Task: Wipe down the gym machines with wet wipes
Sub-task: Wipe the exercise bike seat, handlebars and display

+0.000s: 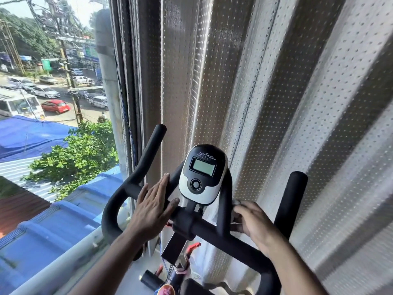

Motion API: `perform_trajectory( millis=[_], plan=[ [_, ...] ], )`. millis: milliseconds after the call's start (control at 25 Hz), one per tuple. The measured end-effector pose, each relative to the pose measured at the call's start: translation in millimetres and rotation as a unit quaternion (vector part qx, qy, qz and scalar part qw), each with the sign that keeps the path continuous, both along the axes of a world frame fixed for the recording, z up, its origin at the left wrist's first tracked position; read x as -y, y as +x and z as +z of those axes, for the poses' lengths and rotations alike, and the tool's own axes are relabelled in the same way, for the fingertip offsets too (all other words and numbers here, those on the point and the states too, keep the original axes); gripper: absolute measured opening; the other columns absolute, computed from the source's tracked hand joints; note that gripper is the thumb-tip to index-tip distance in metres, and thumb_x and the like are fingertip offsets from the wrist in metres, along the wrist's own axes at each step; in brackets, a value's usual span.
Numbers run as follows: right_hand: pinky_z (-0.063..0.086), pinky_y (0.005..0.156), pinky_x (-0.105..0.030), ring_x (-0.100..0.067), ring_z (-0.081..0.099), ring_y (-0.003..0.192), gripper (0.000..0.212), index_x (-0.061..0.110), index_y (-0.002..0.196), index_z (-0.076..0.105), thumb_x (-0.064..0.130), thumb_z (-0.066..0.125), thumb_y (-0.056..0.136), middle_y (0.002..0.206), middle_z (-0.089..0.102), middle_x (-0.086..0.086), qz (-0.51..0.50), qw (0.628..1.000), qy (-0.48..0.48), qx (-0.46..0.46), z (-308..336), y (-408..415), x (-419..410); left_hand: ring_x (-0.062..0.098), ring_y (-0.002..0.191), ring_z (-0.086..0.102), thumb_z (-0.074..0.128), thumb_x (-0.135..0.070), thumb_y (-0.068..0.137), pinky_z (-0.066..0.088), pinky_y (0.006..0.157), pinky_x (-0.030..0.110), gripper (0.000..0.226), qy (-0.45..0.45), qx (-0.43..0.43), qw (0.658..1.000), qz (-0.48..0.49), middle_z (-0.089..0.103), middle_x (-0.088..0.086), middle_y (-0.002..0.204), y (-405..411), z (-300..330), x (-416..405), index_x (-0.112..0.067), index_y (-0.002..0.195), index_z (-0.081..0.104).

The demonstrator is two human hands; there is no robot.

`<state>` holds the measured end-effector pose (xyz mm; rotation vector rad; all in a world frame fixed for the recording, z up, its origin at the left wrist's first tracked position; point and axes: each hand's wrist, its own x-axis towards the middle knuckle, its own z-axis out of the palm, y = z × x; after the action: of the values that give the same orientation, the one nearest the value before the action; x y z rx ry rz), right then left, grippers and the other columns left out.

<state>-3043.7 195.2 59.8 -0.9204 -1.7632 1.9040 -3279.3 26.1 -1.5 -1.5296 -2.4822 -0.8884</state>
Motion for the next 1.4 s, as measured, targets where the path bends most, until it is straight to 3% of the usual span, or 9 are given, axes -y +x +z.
perform_trajectory(
  millis=[160, 320, 400, 600, 800, 920, 1120, 1280, 1400],
  plan=[
    [0.056, 0.062, -0.028, -0.022, 0.064, 0.077, 0.039, 0.013, 0.084, 0.075, -0.002, 0.044, 0.101, 0.08, 0.072, -0.007, -0.049, 0.994, 0.027, -0.093, 44.6, -29.3, -8.7, 0.003, 0.156, 0.013, 0.015, -0.074, 0.097, 0.0, 0.128, 0.038, 0.084, 0.007, 0.005, 1.0, -0.002, 0.015, -0.009, 0.171, 1.4, 0.5, 2.4, -0.026, 0.165, 0.002],
    [0.059, 0.092, -0.041, -0.018, 0.071, 0.103, 0.022, 0.02, 0.107, 0.078, 0.019, 0.057, 0.1, 0.108, 0.078, 0.002, -0.086, 0.966, 0.235, -0.062, 36.5, -34.5, -11.0, 0.008, 0.157, 0.015, 0.014, -0.073, 0.097, 0.005, 0.128, 0.042, 0.084, 0.01, -0.008, 1.0, 0.004, 0.017, -0.005, 0.171, 0.9, -0.7, 1.4, -0.025, 0.165, 0.003],
    [0.057, 0.099, -0.039, -0.016, 0.07, 0.112, 0.025, 0.014, 0.119, 0.074, 0.012, 0.06, 0.099, 0.119, 0.075, 0.001, -0.113, 0.934, 0.333, -0.06, 24.2, -14.5, -0.2, 0.009, 0.157, 0.014, 0.012, -0.072, 0.097, 0.006, 0.128, 0.043, 0.084, 0.001, -0.009, 1.0, 0.007, 0.015, -0.003, 0.172, 1.8, -2.2, 0.1, -0.023, 0.165, 0.0],
    [0.05, 0.107, -0.033, -0.02, 0.059, 0.125, 0.045, 0.0, 0.129, 0.067, -0.016, 0.056, 0.088, 0.132, 0.059, -0.014, -0.141, 0.759, 0.625, -0.116, 53.5, 6.3, 11.1, 0.009, 0.157, 0.014, 0.013, -0.069, 0.1, 0.007, 0.128, 0.044, 0.081, 0.003, -0.015, 1.0, 0.001, 0.013, -0.003, 0.172, 4.2, -2.3, -0.4, -0.025, 0.165, -0.004],
    [0.036, 0.12, -0.046, -0.034, 0.033, 0.151, 0.047, -0.01, 0.146, 0.046, 0.012, 0.051, 0.105, 0.157, 0.036, -0.029, -0.031, 0.716, 0.695, -0.066, 25.5, -13.9, 29.7, 0.006, 0.156, 0.017, 0.016, -0.068, 0.098, 0.007, 0.128, 0.04, 0.08, 0.01, 0.003, 1.0, 0.009, 0.017, -0.006, 0.171, 8.0, 1.7, 0.5, -0.027, 0.165, 0.0],
    [0.034, 0.121, -0.05, -0.034, 0.019, 0.156, 0.045, -0.01, 0.152, 0.035, -0.003, 0.033, 0.107, 0.165, 0.024, -0.025, 0.0, 0.678, 0.734, -0.022, -2.9, -24.6, 32.1, 0.006, 0.156, 0.014, 0.013, -0.07, 0.096, 0.006, 0.128, 0.04, 0.083, 0.002, 0.009, 1.0, 0.005, 0.015, -0.006, 0.172, 8.6, 4.6, 2.4, -0.026, 0.165, -0.001],
    [0.02, 0.127, -0.047, -0.026, 0.024, 0.155, 0.05, 0.0, 0.153, 0.04, -0.003, 0.027, 0.105, 0.164, 0.033, -0.013, 0.119, 0.479, 0.869, 0.028, 8.1, -41.4, 24.6, 0.007, 0.156, 0.016, 0.01, -0.075, 0.094, 0.007, 0.127, 0.04, 0.088, -0.001, 0.008, 1.0, 0.0, 0.019, -0.004, 0.171, 7.6, 4.6, 3.0, -0.025, 0.166, 0.001],
    [0.025, 0.125, -0.049, -0.026, 0.027, 0.154, 0.053, -0.001, 0.152, 0.042, -0.008, 0.026, 0.102, 0.162, 0.035, -0.016, 0.048, 0.515, 0.854, 0.065, 57.2, -50.4, -2.3, 0.008, 0.156, 0.017, 0.002, -0.083, 0.09, 0.007, 0.126, 0.039, 0.095, -0.007, 0.004, 1.0, -0.005, 0.02, -0.005, 0.171, 6.6, 6.3, 3.8, -0.026, 0.165, 0.0],
    [0.03, 0.123, -0.046, -0.028, 0.017, 0.157, 0.068, -0.001, 0.157, 0.03, -0.02, 0.039, 0.091, 0.168, 0.022, -0.016, 0.033, 0.55, 0.833, 0.046, 25.4, -20.1, -5.1, 0.005, 0.156, 0.014, 0.004, -0.079, 0.092, 0.003, 0.127, 0.037, 0.09, -0.009, 0.001, 1.0, -0.005, 0.016, -0.007, 0.171, 6.3, 5.3, 4.6, -0.027, 0.165, -0.002]
  ],
)
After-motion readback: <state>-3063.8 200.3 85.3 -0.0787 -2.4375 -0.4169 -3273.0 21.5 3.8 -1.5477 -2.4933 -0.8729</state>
